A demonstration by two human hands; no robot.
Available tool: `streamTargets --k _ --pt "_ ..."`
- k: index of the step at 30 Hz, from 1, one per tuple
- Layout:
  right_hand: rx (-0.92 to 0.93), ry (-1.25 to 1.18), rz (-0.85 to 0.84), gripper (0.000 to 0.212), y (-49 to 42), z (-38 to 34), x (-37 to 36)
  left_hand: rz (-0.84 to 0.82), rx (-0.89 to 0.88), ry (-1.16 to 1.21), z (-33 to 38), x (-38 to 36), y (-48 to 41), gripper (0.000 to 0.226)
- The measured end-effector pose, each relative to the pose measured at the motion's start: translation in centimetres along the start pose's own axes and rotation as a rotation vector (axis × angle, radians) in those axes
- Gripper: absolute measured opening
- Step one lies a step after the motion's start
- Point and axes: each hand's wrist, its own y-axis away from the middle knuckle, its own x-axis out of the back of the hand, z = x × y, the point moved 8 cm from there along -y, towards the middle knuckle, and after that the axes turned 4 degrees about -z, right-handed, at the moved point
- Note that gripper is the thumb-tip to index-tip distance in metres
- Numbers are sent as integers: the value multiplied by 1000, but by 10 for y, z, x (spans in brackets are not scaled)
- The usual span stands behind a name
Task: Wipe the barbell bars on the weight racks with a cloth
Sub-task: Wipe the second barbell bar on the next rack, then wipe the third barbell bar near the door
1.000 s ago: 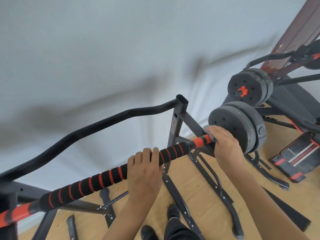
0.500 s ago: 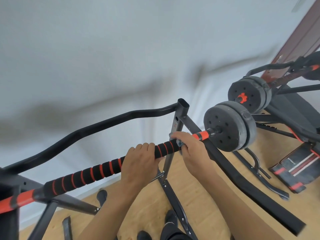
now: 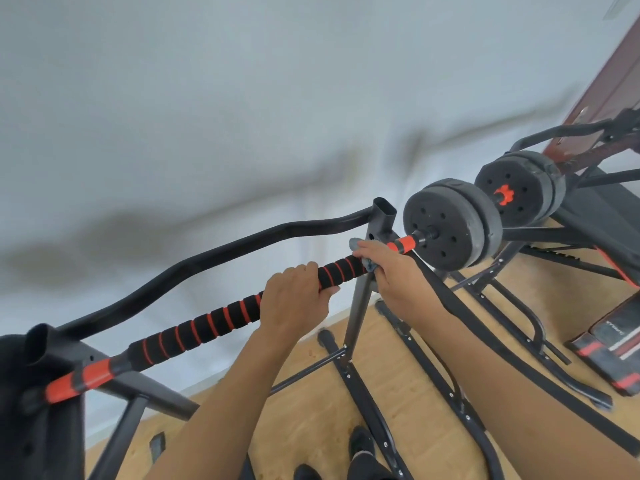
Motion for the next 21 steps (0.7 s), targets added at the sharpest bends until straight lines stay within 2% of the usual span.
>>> streamTargets --k 2,5,8,10,12,15,21 --pt "-1 7 -11 27 -3 1 -3 -40 4 5 -2 0 -4 40" --pt "-22 70 -83 47 -9 2 -8 -91 -19 29 -2 5 -7 39" --pt "-66 106 -143 53 -7 0 -3 -19 -136 -29 14 26 -7 50" --pt "-70 121 -111 53 -3 -6 12 48 -198 -29 33 44 -4 64" --pt "-64 112 -24 45 11 -9 39 85 -243 -57 59 56 3 70" --pt "-83 196 107 30 54 7 100 95 -331 -81 116 56 17 72" --pt "-385 296 275 31 241 102 225 165 -573 12 305 50 86 60"
